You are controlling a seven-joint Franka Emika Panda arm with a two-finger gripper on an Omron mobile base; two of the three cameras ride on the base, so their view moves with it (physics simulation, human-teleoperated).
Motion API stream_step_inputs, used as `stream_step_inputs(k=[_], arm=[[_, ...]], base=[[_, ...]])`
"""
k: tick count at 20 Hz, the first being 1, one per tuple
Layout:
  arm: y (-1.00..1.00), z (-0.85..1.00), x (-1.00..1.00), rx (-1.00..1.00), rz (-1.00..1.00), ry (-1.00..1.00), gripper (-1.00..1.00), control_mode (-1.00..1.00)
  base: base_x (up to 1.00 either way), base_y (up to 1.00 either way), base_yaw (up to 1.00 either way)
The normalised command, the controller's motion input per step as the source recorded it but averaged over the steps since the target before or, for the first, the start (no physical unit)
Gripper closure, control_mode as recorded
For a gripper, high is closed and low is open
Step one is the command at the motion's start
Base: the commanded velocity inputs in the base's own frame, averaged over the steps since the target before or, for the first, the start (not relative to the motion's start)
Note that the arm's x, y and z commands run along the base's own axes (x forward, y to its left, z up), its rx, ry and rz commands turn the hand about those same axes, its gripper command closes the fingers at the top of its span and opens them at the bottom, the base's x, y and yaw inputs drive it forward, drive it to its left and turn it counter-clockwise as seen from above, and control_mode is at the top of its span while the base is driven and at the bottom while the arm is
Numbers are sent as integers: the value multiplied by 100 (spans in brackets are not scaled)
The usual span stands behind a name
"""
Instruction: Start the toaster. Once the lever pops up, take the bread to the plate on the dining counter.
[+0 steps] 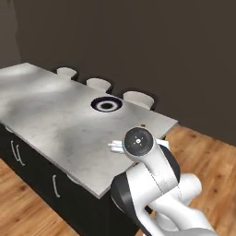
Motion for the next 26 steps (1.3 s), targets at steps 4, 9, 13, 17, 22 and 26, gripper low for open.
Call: stream_step_inputs(k=[4,9,13,17,22,26], arm=[[0,0,0,0,0,0,100,100],[0,0,0,0,0,0,100,100],[0,0,0,0,0,0,100,100],[0,0,0,0,0,0,100,100],[0,0,0,0,0,0,100,100],[0,0,0,0,0,0,100,100]], base=[[56,-47,43],[2,-38,50],[11,-37,49],[8,-60,41],[-4,-75,35],[-7,-78,35]])
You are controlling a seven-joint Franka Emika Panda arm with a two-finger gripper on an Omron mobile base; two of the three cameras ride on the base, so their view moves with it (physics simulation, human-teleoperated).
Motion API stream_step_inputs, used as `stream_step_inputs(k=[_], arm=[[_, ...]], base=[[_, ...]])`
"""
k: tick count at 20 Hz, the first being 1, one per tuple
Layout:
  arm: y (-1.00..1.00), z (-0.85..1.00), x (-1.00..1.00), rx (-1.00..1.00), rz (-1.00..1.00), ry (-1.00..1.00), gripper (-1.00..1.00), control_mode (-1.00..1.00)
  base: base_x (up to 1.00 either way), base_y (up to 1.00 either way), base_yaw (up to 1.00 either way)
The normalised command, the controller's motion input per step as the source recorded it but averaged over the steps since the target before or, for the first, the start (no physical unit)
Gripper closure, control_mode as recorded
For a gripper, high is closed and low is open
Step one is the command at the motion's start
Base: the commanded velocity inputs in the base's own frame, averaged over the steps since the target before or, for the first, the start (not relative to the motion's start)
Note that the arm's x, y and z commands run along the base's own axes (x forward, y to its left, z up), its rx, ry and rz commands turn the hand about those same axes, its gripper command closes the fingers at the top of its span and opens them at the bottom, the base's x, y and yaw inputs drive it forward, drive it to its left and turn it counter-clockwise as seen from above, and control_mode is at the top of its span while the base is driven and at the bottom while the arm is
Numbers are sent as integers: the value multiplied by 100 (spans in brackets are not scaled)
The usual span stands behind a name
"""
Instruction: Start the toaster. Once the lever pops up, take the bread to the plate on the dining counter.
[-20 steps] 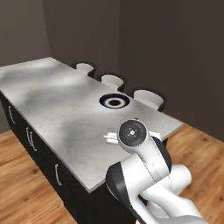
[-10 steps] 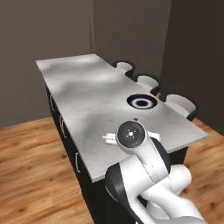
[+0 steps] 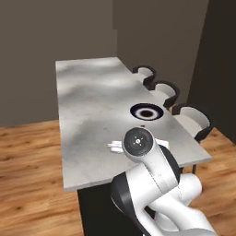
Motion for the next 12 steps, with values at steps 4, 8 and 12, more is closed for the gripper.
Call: stream_step_inputs(k=[4,8,12], arm=[[0,0,0,0,0,0,100,100],[0,0,0,0,0,0,100,100],[0,0,0,0,0,0,100,100]], base=[[-1,-76,35],[-10,-73,37],[-2,-73,37]])
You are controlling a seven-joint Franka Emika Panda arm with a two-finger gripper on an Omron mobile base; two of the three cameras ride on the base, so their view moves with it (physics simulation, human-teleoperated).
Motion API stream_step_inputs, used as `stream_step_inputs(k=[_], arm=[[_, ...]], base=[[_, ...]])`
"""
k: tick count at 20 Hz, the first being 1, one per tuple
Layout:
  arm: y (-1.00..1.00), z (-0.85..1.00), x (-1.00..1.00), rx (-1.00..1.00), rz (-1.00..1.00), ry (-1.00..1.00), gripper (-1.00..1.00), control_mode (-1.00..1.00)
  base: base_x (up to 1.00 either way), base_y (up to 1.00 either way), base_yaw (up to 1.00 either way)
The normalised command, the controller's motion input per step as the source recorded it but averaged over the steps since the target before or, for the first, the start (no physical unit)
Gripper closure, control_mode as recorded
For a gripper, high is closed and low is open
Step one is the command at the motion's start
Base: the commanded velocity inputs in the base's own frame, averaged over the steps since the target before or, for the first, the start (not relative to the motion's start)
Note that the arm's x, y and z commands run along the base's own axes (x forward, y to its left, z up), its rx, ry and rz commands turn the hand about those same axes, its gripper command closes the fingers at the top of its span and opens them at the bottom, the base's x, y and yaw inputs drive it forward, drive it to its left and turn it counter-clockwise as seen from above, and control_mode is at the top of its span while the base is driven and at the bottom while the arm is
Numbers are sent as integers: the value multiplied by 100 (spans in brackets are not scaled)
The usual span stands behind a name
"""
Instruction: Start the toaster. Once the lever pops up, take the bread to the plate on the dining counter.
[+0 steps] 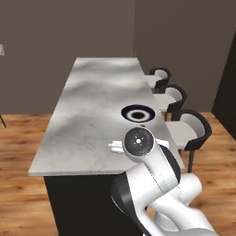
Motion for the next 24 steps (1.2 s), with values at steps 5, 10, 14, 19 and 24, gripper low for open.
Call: stream_step_inputs(k=[5,10,14,19,24], arm=[[0,0,0,0,0,0,100,100],[0,0,0,0,0,0,100,100],[0,0,0,0,0,0,100,100],[0,0,0,0,0,0,100,100],[0,0,0,0,0,0,100,100]], base=[[0,-70,37],[0,-61,40],[0,-64,39],[4,-63,39],[15,-65,38]])
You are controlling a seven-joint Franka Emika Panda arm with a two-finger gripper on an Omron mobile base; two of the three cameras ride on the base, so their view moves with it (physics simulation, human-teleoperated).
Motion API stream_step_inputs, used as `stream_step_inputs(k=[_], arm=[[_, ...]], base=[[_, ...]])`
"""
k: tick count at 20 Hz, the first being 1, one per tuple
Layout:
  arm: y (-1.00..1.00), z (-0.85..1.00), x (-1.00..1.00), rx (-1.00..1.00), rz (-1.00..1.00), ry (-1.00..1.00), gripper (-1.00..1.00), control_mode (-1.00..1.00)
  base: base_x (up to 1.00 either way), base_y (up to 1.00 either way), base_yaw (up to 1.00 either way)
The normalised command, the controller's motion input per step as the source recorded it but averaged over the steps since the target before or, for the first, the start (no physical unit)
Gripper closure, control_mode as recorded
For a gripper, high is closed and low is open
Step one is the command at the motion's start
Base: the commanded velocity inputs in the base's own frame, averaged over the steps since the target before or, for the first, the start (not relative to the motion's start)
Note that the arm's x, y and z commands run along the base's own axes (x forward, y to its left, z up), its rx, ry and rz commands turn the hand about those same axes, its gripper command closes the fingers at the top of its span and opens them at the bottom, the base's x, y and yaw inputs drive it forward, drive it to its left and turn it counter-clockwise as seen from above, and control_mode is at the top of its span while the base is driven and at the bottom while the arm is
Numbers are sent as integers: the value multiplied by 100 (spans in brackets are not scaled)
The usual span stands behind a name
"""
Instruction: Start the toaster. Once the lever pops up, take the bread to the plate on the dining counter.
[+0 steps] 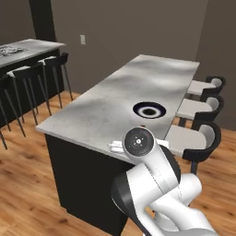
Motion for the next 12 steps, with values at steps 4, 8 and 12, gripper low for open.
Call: stream_step_inputs(k=[4,8,12], arm=[[0,0,0,0,0,0,100,100],[0,0,0,0,0,0,100,100],[0,0,0,0,0,0,100,100]], base=[[34,-67,36],[37,-68,35],[34,-72,34]])
